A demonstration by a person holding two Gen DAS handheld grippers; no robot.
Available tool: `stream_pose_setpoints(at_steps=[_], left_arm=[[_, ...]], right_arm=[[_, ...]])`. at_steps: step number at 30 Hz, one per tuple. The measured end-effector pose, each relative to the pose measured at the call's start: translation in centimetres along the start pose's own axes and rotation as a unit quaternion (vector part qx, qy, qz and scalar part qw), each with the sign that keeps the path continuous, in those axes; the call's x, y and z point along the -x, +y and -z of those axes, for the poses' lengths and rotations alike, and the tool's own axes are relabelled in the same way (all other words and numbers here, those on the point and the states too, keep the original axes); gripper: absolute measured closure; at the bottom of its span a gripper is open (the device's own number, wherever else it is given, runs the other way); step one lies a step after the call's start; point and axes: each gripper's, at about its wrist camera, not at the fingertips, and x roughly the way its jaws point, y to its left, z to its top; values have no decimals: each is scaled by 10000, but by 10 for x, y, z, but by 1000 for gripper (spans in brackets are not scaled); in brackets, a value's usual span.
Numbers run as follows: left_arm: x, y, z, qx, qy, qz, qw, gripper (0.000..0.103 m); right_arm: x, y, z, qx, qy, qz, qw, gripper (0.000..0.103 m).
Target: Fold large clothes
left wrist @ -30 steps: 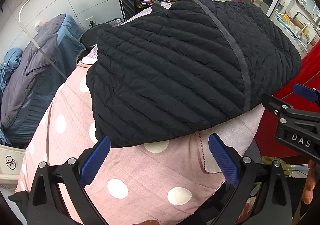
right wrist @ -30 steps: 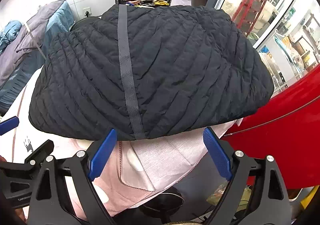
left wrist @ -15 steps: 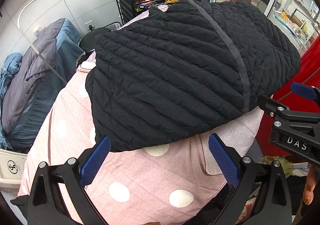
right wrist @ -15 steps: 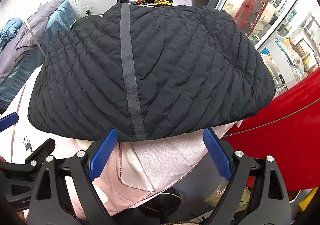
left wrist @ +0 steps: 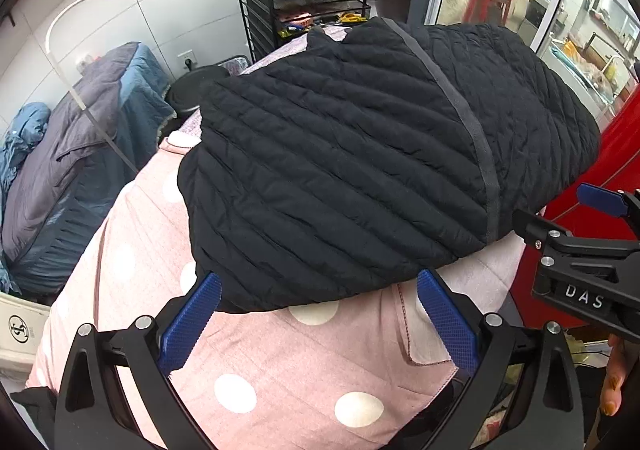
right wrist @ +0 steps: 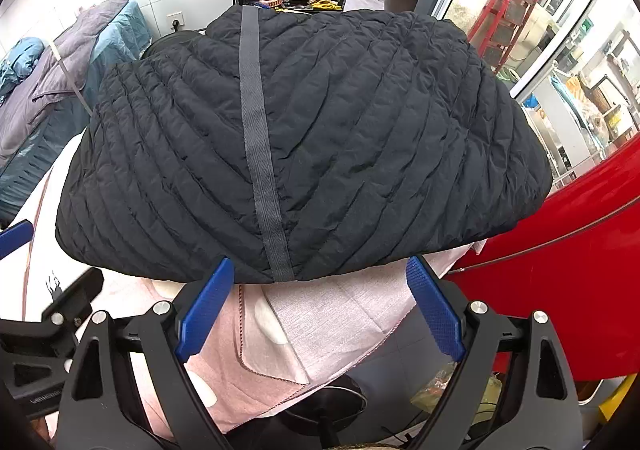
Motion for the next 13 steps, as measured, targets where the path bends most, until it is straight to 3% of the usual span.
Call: stream_pose_setpoints(at_steps=[13], left_arm=[[-2,-3,2,-66,122,15,9999,6]], right_arm=[[-1,-1,1,-37,10,13,10000,16]])
